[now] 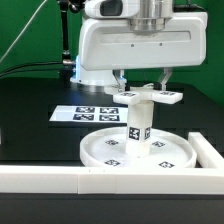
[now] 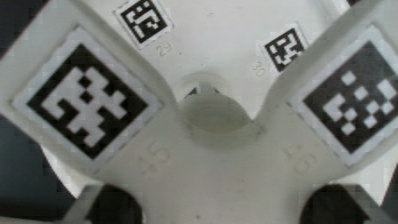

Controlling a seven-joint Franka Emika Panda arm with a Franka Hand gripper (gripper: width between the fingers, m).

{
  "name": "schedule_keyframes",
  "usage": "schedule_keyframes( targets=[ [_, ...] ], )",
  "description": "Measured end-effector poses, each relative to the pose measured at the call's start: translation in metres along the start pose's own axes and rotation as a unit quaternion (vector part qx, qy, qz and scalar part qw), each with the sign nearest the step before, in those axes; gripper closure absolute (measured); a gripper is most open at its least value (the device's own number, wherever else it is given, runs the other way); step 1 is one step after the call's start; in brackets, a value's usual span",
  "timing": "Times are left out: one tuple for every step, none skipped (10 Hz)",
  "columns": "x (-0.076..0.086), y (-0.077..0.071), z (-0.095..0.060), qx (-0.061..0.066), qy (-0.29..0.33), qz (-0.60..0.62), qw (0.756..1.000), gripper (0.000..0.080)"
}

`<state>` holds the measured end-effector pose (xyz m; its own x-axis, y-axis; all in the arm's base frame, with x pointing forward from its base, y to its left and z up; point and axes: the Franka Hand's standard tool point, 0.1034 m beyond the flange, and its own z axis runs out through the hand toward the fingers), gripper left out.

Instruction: Assemble round table

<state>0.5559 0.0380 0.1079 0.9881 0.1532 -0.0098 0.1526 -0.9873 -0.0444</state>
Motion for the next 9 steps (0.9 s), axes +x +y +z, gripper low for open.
schedule_keyframes(
  targets=[
    [0.0005, 0.0002, 0.0000, 0.000, 0.002, 0.000, 1.000, 0.0360],
    [0.0017, 0.0008, -0.0002, -0.002, 0.006, 0.000, 1.000, 0.0360],
    [0.0018, 0.0008, -0.0003, -0.002, 0.006, 0.000, 1.000, 0.0360],
    [0.0018, 0.0008, -0.0003, -0.002, 0.006, 0.000, 1.000, 0.0360],
    [0.0018, 0.0008, -0.0003, -0.002, 0.006, 0.000, 1.000, 0.0360],
    [0.0018, 0.0008, -0.0003, -0.002, 0.006, 0.000, 1.000, 0.0360],
    [0.0018, 0.0008, -0.0003, -0.002, 0.006, 0.000, 1.000, 0.0360],
    [0.0018, 0.0008, -0.0003, -0.002, 0.006, 0.000, 1.000, 0.0360],
    [0.0018, 0.0008, -0.0003, -0.002, 0.006, 0.000, 1.000, 0.0360]
  ],
)
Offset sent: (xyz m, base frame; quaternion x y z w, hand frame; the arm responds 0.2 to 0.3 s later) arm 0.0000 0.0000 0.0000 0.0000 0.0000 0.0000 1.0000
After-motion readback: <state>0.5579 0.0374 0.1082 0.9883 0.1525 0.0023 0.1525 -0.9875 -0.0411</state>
